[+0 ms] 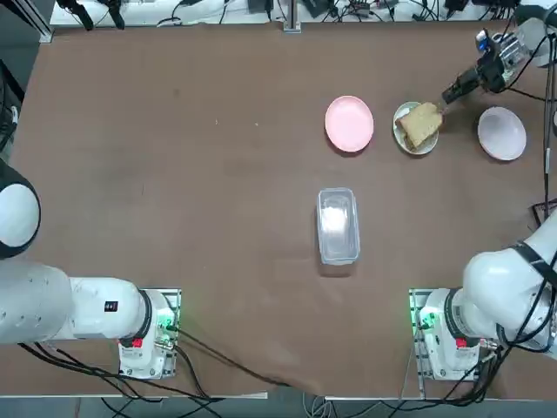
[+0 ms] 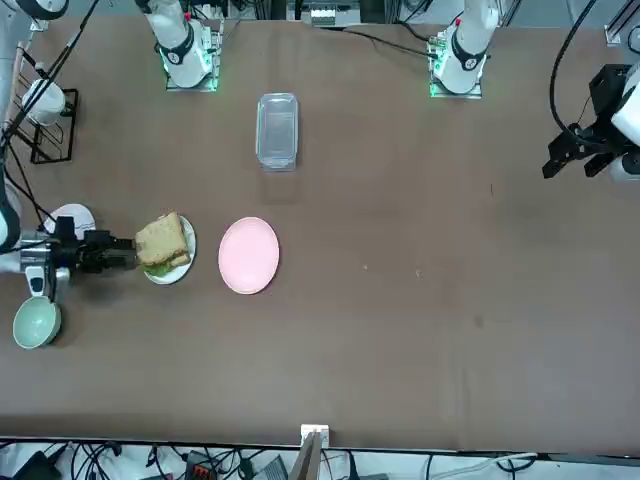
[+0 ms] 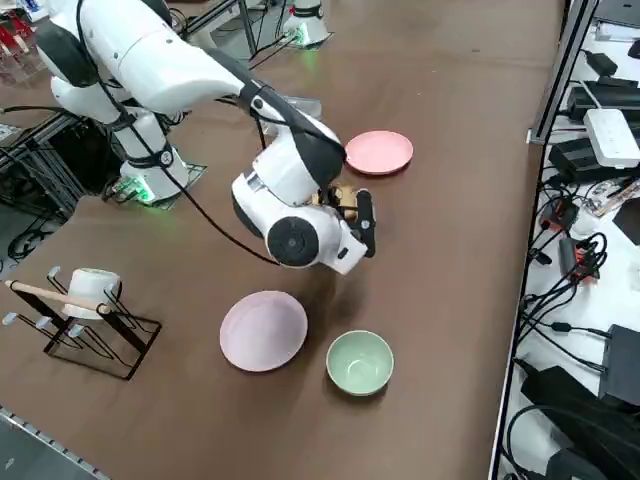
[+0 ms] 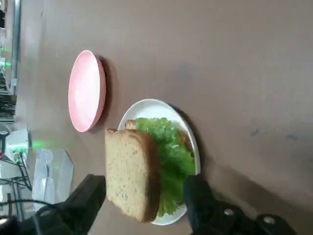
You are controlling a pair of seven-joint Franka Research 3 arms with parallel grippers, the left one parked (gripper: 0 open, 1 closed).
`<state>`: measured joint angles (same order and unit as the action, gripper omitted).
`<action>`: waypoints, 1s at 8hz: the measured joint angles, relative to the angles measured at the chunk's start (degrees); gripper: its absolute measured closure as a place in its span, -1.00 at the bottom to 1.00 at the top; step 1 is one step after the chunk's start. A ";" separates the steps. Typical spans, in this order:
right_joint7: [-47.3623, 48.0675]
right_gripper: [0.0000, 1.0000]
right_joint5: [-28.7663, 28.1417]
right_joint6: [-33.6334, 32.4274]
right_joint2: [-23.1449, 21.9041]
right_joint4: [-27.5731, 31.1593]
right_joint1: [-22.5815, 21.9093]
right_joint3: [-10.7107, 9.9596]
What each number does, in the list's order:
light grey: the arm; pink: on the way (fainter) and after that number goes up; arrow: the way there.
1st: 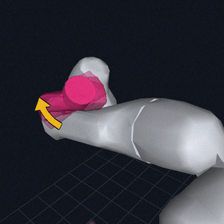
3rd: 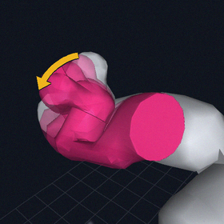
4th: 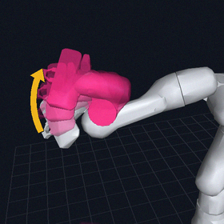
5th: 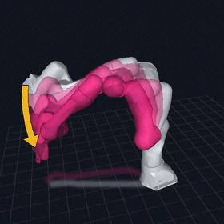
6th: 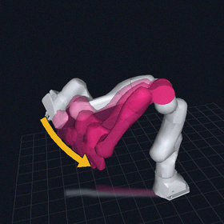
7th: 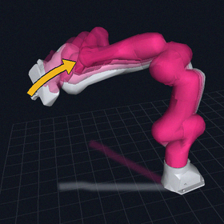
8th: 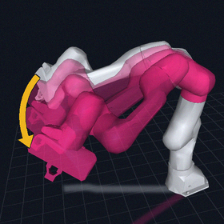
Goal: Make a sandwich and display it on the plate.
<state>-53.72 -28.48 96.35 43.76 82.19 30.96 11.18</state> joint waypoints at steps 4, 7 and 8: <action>11.03 -0.99 6.19 -4.67 -4.16 -10.31 -1.08 0.22; 21.71 -0.99 15.58 -5.37 -11.49 -13.06 -4.36 0.48; 24.70 -0.99 17.89 -5.43 -13.89 -13.17 -5.41 0.51</action>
<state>-29.02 -10.59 90.91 29.88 69.02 25.55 11.68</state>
